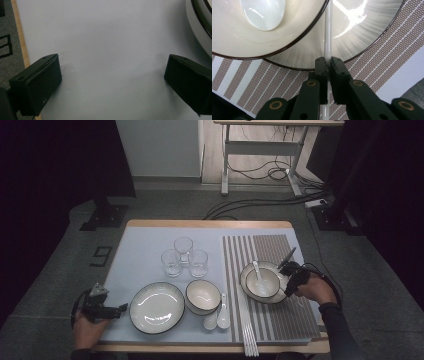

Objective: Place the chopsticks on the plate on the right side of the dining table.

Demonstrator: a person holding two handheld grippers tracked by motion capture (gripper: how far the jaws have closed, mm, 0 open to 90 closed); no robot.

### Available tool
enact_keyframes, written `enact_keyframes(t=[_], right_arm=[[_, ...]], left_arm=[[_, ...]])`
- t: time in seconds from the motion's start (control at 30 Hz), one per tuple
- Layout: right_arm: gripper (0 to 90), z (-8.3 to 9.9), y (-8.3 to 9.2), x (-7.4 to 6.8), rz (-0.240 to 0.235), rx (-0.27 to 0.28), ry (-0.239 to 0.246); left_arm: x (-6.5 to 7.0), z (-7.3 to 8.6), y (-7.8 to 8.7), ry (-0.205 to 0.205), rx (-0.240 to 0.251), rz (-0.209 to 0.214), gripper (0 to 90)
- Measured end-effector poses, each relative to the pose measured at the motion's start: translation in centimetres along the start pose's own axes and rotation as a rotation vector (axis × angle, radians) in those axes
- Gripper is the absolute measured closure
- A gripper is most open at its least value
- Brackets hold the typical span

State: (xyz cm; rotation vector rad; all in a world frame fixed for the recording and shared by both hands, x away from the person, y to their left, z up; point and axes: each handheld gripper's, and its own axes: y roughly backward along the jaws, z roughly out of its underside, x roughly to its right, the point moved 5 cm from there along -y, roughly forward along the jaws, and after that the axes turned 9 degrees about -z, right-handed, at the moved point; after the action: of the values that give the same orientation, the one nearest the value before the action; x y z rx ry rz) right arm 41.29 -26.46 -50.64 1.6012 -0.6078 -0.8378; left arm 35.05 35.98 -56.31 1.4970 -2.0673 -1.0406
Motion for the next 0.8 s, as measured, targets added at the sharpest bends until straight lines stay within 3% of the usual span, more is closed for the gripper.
enact_keyframes(t=[0.3,0.5,0.63,0.8], right_arm=[[79.9,0.1,0.0,0.0,-0.024,0.002,0.0],[61.9,0.3,0.7,-0.2,-0.01,0.026,0.003],[48.3,0.6,1.4,-0.3,0.005,0.063,-0.021],[37.5,1.8,2.1,-0.6,0.02,0.104,-0.043]], left_arm=[[0.0,0.0,0.0,0.0,0.0,0.0,0.9],[0.0,0.0,0.0,0.0,0.0,0.0,0.9],[0.0,0.0,0.0,0.0,0.0,0.0,0.9],[0.0,0.0,0.0,0.0,0.0,0.0,0.9]])
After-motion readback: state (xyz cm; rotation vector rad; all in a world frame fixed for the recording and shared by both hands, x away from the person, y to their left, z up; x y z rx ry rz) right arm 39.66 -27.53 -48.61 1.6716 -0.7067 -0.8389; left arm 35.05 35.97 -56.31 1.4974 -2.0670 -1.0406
